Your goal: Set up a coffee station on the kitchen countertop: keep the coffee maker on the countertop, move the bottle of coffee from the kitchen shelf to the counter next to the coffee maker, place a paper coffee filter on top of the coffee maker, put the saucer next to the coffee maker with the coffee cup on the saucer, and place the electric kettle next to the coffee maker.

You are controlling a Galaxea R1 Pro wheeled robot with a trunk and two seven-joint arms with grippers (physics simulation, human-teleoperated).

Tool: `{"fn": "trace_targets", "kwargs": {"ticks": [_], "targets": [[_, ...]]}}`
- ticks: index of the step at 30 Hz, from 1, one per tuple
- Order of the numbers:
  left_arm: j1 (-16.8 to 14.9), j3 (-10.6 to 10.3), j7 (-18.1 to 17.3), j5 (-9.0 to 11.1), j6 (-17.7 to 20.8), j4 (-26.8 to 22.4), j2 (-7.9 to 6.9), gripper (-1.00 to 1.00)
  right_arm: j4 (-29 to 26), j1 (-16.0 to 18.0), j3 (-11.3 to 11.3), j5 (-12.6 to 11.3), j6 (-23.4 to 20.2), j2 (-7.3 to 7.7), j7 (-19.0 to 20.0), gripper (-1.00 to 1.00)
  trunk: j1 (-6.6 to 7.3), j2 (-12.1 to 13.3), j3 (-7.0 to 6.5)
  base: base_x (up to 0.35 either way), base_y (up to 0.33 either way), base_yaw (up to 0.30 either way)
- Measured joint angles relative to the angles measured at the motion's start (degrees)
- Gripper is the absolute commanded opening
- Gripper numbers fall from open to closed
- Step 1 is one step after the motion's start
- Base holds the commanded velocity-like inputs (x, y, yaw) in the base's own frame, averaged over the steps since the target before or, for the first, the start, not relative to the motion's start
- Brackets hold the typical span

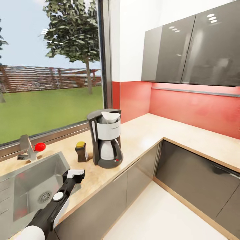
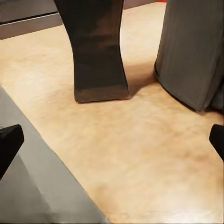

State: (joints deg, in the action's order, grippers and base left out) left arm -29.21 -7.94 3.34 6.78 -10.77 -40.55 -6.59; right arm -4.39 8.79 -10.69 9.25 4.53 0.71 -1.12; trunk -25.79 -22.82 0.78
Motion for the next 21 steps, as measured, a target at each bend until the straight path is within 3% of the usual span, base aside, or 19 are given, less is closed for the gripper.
{"fn": "trace_targets", "kwargs": {"ticks": [5, 11, 21], "targets": [[0.07, 0.01, 0.0, 0.06, 0.0, -0.08, 0.0, 1.0, -0.06, 0.01, -0.06, 0.0, 0.0, -0.02, -0.08, 1.0, 0.0, 0.0, 0.0, -0.303, -0.138, 0.004], [0.09, -0.05, -0.08, 0.08, 0.02, -2.53, 0.0, 1.0, -0.09, 0.02, -0.25, -0.08, 0.0, -0.24, -0.16, 1.0, 0.03, -0.01, 0.03, -0.1, -0.041, 0.199], [0.07, -0.24, -0.6, -1.14, 1.92, -13.05, -0.44, 1.0, -0.31, 0.03, -0.18, 0.0, 0.0, -0.25, -0.05, 1.0, 0.04, -0.01, 0.07, -0.004, -0.002, 0.043]]}}
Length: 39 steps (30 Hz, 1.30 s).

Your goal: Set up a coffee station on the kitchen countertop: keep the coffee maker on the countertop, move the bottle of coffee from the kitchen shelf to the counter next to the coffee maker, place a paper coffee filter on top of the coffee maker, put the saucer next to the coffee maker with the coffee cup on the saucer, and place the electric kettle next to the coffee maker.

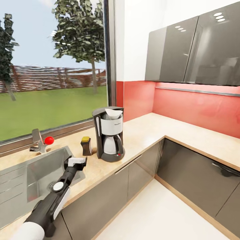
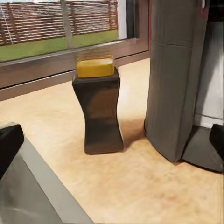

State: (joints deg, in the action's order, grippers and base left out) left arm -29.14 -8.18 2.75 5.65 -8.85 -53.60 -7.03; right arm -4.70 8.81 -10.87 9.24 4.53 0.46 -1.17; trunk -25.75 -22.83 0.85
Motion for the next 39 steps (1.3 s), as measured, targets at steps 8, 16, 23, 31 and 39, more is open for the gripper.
{"fn": "trace_targets", "kwargs": {"ticks": [8, 16, 23, 31, 39], "targets": [[0.03, 0.46, -12.94, -0.03, 7.8, -6.98, -2.76, 1.0, -0.04, -0.02, 0.01, -0.07, 0.08, -0.01, 0.12, 1.0, 0.0, 0.0, 0.0, 0.0, 0.0, 0.0], [0.1, 0.9, -27.28, 0.32, 9.22, -8.12, -6.24, 1.0, -0.03, -0.01, -0.16, -0.1, 0.09, 0.24, 0.12, 1.0, 0.0, 0.01, 0.0, 0.0, 0.0, 0.063], [1.28, 0.93, -29.67, 0.37, 9.31, -8.33, -6.47, 1.0, -0.02, 0.0, -0.17, -0.08, 0.09, 0.22, 0.05, 1.0, -0.02, 0.01, 0.01, -0.123, -0.099, 0.259], [2.11, 0.85, -29.47, 0.25, 9.26, -8.67, -5.92, 1.0, -0.03, 0.0, -0.17, -0.08, 0.09, 0.15, 0.04, 1.0, -0.01, 0.01, 0.0, -0.154, -0.216, 0.276], [2.13, 0.62, -27.3, -0.07, 9.32, -8.69, -5.35, 1.0, -0.03, 0.02, -0.17, -0.08, 0.09, 0.16, 0.03, 1.0, 0.0, 0.01, 0.0, -0.008, -0.271, 0.277]]}}
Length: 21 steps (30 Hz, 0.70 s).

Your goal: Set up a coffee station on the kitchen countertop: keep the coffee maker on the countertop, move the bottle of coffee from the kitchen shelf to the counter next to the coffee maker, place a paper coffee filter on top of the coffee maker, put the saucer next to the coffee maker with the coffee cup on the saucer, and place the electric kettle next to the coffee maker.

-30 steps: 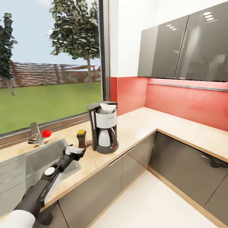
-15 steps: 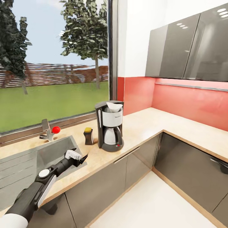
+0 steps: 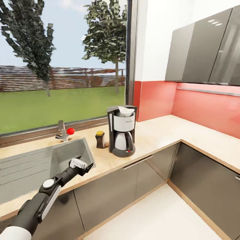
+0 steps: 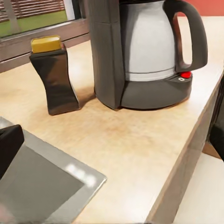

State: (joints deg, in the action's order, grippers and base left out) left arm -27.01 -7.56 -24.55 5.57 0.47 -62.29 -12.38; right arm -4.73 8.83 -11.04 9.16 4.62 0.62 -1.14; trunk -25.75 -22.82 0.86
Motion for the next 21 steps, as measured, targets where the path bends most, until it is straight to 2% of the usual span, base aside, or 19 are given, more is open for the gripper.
{"fn": "trace_targets", "kwargs": {"ticks": [8, 14, 17, 21], "targets": [[0.58, -0.21, 0.19, 0.24, -0.2, 0.41, 0.2, 1.0, 0.0, 0.0, 0.0, 0.0, 0.0, 0.0, 0.0, 1.0, -0.02, 0.0, 0.0, -0.081, -0.256, 0.277], [5.4, -0.77, -0.22, 0.05, -0.75, 0.04, 2.79, 1.0, 0.0, -0.01, 0.0, 0.0, 0.0, 0.0, 0.01, 1.0, -0.02, 0.0, 0.0, -0.211, -0.18, 0.277], [7.77, -1.23, -0.82, 0.05, -0.87, 0.01, 3.22, 1.0, 0.01, -0.02, 0.01, 0.0, 0.0, 0.0, 0.02, 1.0, 0.0, 0.0, 0.0, -0.059, -0.044, 0.277], [10.5, -3.39, -1.22, 0.11, -1.18, 0.05, 3.29, 1.0, 0.01, 0.0, 0.07, 0.0, 0.0, -0.04, 0.02, 1.0, 0.0, 0.0, 0.0, -0.013, -0.01, 0.277]]}}
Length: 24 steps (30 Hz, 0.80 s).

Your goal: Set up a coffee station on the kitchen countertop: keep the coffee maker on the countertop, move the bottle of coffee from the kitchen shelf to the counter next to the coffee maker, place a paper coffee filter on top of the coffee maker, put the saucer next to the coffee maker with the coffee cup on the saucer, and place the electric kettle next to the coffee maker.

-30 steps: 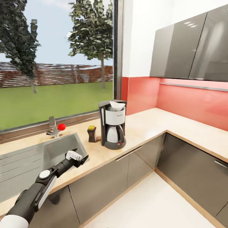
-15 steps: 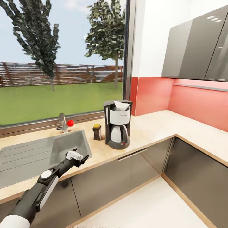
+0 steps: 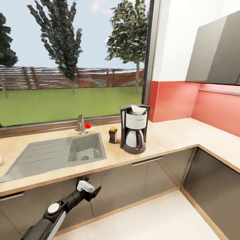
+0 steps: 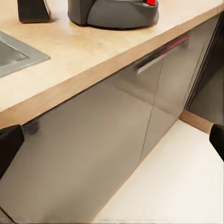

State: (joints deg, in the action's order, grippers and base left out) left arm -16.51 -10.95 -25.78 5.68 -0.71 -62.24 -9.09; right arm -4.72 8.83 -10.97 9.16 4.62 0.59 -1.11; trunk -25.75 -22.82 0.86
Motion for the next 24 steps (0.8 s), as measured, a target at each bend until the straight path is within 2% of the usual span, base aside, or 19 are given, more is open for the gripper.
{"fn": "trace_targets", "kwargs": {"ticks": [7, 14, 17, 21, 24], "targets": [[6.25, -0.81, 0.03, 0.0, -3.66, 0.97, 0.02, 1.0, 0.0, -0.04, 0.01, 0.0, 0.0, -0.03, 0.0, 1.0, 0.0, 0.0, 0.0, -0.001, -0.001, 0.277], [12.91, -0.61, 0.34, -0.33, -4.72, 5.98, -0.54, 1.0, 0.0, -0.01, 0.02, 0.0, -0.02, -0.13, 0.0, 1.0, 0.0, 0.0, 0.0, 0.0, 0.0, 0.277], [15.92, -0.23, 1.09, -0.37, -5.16, 9.99, -0.76, 1.0, 0.03, -0.01, 0.02, 0.0, -0.05, -0.13, 0.0, 1.0, 0.0, 0.0, 0.0, 0.0, 0.0, 0.277], [17.72, -0.05, 3.59, -0.32, -5.14, 17.42, -1.36, 1.0, 0.07, -0.01, 0.03, 0.0, -0.08, -0.19, 0.0, 1.0, 0.0, 0.01, 0.01, 0.0, 0.0, 0.277], [17.89, 0.09, 10.98, -0.3, -5.09, 30.84, -1.8, 1.0, 0.09, -0.01, 0.05, 0.0, -0.09, -0.21, 0.0, 1.0, 0.01, 0.01, 0.08, 0.0, 0.0, 0.277]]}}
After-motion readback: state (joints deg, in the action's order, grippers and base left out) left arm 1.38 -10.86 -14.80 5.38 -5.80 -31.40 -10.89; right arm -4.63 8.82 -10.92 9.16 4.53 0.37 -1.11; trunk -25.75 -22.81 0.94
